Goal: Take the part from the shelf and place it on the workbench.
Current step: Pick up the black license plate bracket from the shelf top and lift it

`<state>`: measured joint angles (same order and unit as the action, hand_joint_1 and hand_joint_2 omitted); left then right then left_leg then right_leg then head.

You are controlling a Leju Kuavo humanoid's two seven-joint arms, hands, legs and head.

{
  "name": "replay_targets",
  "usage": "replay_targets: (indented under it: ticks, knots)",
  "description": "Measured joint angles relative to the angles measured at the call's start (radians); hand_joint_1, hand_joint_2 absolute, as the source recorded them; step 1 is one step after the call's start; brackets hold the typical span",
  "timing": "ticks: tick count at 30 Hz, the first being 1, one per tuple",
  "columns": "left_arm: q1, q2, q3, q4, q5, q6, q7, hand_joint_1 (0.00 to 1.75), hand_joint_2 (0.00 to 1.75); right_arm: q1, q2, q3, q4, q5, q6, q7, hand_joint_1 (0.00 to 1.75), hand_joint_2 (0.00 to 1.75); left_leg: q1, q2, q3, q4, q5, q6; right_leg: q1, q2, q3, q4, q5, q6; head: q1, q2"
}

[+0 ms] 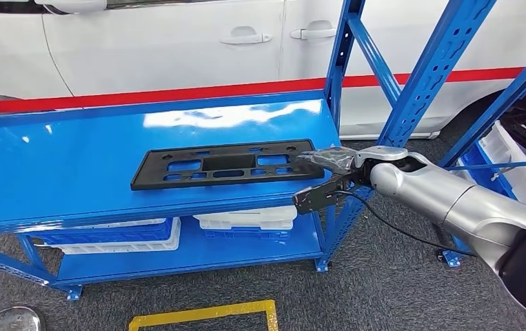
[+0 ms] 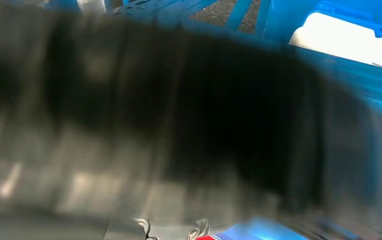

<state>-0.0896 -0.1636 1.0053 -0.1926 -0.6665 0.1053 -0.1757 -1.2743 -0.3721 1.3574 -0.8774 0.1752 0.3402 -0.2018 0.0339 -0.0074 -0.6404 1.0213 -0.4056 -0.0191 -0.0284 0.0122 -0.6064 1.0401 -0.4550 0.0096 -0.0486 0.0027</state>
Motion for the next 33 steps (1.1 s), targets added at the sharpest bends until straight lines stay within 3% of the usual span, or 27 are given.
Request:
replay_targets:
  ticks: [1, 3, 4, 6, 8, 9, 12, 14, 17, 19, 22, 23, 24, 26, 28, 29, 31, 33]
  knots:
    - [-0.001, 0.001, 0.000, 0.000, 0.000, -0.001, -0.001, 0.00, 0.00, 0.000, -0.001, -0.001, -0.005, 0.002, 0.001, 0.000, 0.00, 0.00, -0.001, 0.001, 0.006, -0.008, 0.003, 0.009, -0.002, 0.000, 0.005, -0.009, 0.003, 0.005, 0.000, 0.000]
    - [-0.001, 0.001, 0.003, -0.001, -0.001, -0.002, -0.003, 0.00, 0.00, 0.001, -0.008, -0.009, -0.013, 0.011, -0.005, 0.002, 0.00, 0.00, 0.002, 0.004, 0.032, -0.050, 0.019, 0.029, -0.005, -0.003, 0.016, -0.016, -0.001, 0.014, 0.004, 0.000]
    - [-0.002, 0.000, 0.004, -0.001, -0.001, -0.003, -0.004, 0.00, 0.00, 0.000, -0.012, -0.014, -0.015, 0.018, -0.012, 0.006, 0.00, 0.00, 0.005, 0.006, 0.046, -0.075, 0.030, 0.036, -0.004, -0.004, 0.009, 0.003, -0.018, 0.015, 0.006, 0.000]
    - [-0.003, -0.002, 0.007, -0.001, -0.002, -0.004, -0.003, 0.00, 0.00, 0.003, -0.015, -0.020, -0.016, 0.032, -0.026, 0.013, 0.00, 0.00, 0.009, 0.010, 0.057, -0.095, 0.040, 0.039, -0.006, -0.006, -0.037, 0.103, -0.077, 0.019, 0.008, 0.000]
    - [-0.003, -0.003, 0.009, -0.001, -0.003, -0.004, -0.003, 0.00, 0.00, 0.015, -0.015, -0.021, -0.016, 0.045, -0.034, 0.018, 0.00, 0.00, 0.013, 0.011, 0.054, -0.091, 0.038, 0.035, -0.014, -0.006, -0.079, 0.193, -0.109, 0.031, 0.008, 0.000]
    - [-0.003, -0.003, 0.011, -0.001, -0.004, -0.005, -0.004, 0.00, 0.00, 0.020, -0.015, -0.021, -0.016, 0.050, -0.036, 0.020, 0.00, 0.00, 0.018, 0.011, 0.052, -0.084, 0.035, 0.030, -0.020, -0.007, -0.079, 0.194, -0.098, 0.039, 0.008, 0.000]
    - [-0.003, -0.001, 0.015, -0.002, -0.008, -0.006, -0.004, 0.00, 0.00, 0.020, -0.015, -0.024, -0.016, 0.060, -0.035, 0.021, 0.00, 0.00, 0.035, 0.009, 0.032, -0.037, 0.013, -0.004, -0.039, -0.009, -0.013, 0.060, -0.026, 0.067, 0.008, 0.000]
    - [-0.003, 0.001, 0.016, -0.002, -0.011, -0.007, -0.003, 0.00, 0.00, 0.017, -0.015, -0.028, -0.018, 0.064, -0.031, 0.019, 0.00, 0.00, 0.037, 0.006, 0.017, -0.008, 0.000, -0.027, -0.037, -0.003, 0.001, 0.024, -0.018, 0.056, 0.006, 0.000]
    - [-0.003, -0.005, 0.016, -0.002, -0.013, -0.008, -0.002, 0.00, 0.00, 0.014, -0.009, -0.035, -0.027, 0.065, -0.022, 0.019, 0.00, 0.00, 0.043, 0.004, 0.018, -0.014, 0.004, -0.046, -0.027, 0.000, -0.004, 0.030, -0.015, 0.016, 0.001, 0.000]
    - [-0.003, -0.008, 0.016, -0.002, -0.013, -0.009, -0.002, 0.00, 0.00, 0.006, -0.003, -0.041, -0.032, 0.065, -0.019, 0.022, 0.00, 0.00, 0.046, 0.006, 0.002, 0.018, -0.025, -0.045, -0.025, -0.005, -0.002, 0.017, -0.005, -0.003, 0.001, 0.000]
    - [-0.004, -0.008, 0.017, -0.002, -0.013, -0.009, -0.002, 0.00, 0.00, -0.005, 0.003, -0.046, -0.036, 0.066, -0.012, 0.027, 0.00, 0.00, 0.033, 0.007, -0.080, 0.208, -0.131, -0.028, -0.018, -0.015, -0.008, 0.012, 0.002, -0.015, 0.000, 0.000]
    - [-0.003, -0.008, 0.017, -0.002, -0.014, -0.009, -0.002, 0.00, 0.00, -0.006, 0.003, -0.047, -0.037, 0.067, -0.009, 0.028, 0.00, 0.00, 0.029, 0.007, -0.099, 0.259, -0.150, -0.025, -0.016, -0.018, -0.010, 0.013, 0.003, -0.016, 0.000, 0.000]
    - [-0.001, -0.008, 0.017, -0.002, -0.014, -0.009, -0.002, 0.00, 0.00, -0.006, 0.004, -0.047, -0.037, 0.067, -0.007, 0.030, 0.00, 0.00, 0.026, 0.007, -0.101, 0.278, -0.151, -0.021, -0.014, -0.019, -0.011, 0.013, 0.003, -0.016, 0.000, 0.000]
    - [0.002, -0.008, 0.017, -0.002, -0.016, -0.010, -0.002, 0.00, 0.00, -0.009, 0.004, -0.047, -0.039, 0.069, -0.004, 0.034, 0.00, 0.00, 0.025, 0.008, -0.049, 0.198, -0.104, -0.014, -0.015, -0.020, -0.011, 0.015, 0.004, -0.012, 0.000, 0.000]
    - [0.001, -0.008, 0.017, -0.002, -0.017, -0.010, -0.002, 0.00, 0.00, -0.018, 0.004, -0.048, -0.040, 0.069, -0.003, 0.036, 0.00, 0.00, 0.023, 0.007, 0.018, 0.077, -0.067, -0.010, -0.012, -0.018, -0.013, 0.019, 0.004, 0.000, 0.001, 0.000]
    - [0.000, -0.009, 0.017, -0.002, -0.017, -0.011, -0.002, 0.00, 0.00, -0.022, 0.004, -0.049, -0.041, 0.070, -0.002, 0.036, 0.00, 0.00, 0.020, 0.007, 0.036, 0.043, -0.061, -0.008, -0.010, -0.017, -0.014, 0.019, 0.004, 0.009, 0.002, 0.000]
    - [-0.002, -0.010, 0.017, -0.002, -0.017, -0.012, -0.002, 0.00, 0.00, -0.027, 0.004, -0.050, -0.041, 0.071, -0.002, 0.037, 0.00, 0.00, 0.013, 0.005, 0.039, 0.030, -0.062, 0.000, -0.010, -0.014, -0.013, 0.012, 0.010, 0.025, 0.003, 0.000]
    - [-0.003, -0.010, 0.018, -0.002, -0.017, -0.012, -0.002, 0.00, 0.00, -0.029, 0.004, -0.051, -0.043, 0.071, -0.002, 0.037, 0.00, 0.00, 0.012, 0.006, 0.039, 0.026, -0.056, 0.015, -0.017, -0.014, -0.012, 0.011, 0.006, 0.035, 0.004, 0.000]
